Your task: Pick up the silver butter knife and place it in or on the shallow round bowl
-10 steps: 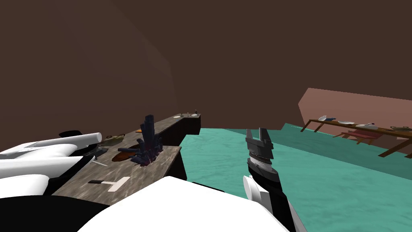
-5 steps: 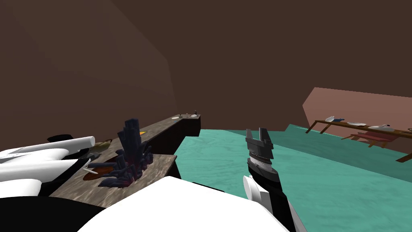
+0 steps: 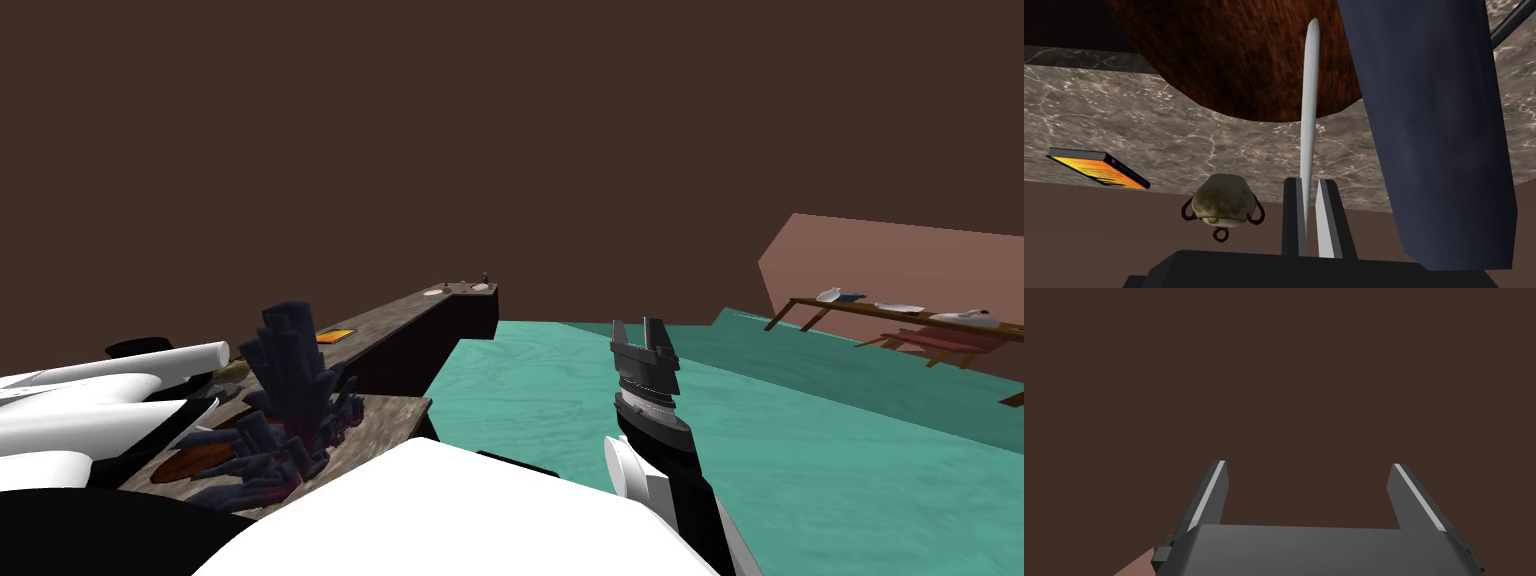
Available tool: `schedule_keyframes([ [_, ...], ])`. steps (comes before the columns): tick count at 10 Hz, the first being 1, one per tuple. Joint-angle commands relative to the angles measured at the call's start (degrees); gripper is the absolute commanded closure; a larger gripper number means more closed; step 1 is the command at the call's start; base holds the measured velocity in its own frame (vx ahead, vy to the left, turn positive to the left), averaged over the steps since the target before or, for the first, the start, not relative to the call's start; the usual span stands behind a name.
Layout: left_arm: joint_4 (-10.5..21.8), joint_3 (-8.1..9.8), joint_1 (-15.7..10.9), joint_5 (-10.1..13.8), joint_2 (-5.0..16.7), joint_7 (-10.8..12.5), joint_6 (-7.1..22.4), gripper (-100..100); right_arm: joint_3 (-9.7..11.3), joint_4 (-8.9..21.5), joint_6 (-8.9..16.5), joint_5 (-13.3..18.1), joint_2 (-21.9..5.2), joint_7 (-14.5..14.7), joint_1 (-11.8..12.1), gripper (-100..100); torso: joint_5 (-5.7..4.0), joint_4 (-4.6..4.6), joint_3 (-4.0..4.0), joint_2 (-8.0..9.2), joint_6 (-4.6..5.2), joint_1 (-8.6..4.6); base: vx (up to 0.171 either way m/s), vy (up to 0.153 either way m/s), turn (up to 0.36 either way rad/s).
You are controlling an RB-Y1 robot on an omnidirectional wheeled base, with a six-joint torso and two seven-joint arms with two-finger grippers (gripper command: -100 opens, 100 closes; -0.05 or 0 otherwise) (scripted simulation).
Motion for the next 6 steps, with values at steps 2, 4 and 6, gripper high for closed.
schedule_keyframes([
  [2, -0.1, 0.43, 0.9, 0.1, -0.1, -0.5, 0.0, 100, 0.0, 0.0, 0.0, 0.0, 0.0, 0.0, 0.0, 0, 0.03, -0.05, -0.12, -0.18, 0.06, 0.06, 0.104, 0.016, 0.008],
  [4, -0.2, 0.50, 1.0, 0.1, -0.1, -0.5, 0.0, -100, 0.0, 0.0, 0.0, 0.0, 0.0, 0.0, 0.0, 0, 0.04, 0.02, 0.05, 0.13, 0.09, 0.01, 0.004, 0.001, 0.001],
  [6, -0.2, 0.50, 1.1, 0.1, -0.1, -0.5, 0.0, -100, 0.0, 0.0, 0.0, 0.0, 0.0, 0.0, 0.0, 0, 0.05, 0.04, 0.11, 0.21, 0.10, 0.00, 0.000, 0.000, 0.000],
])
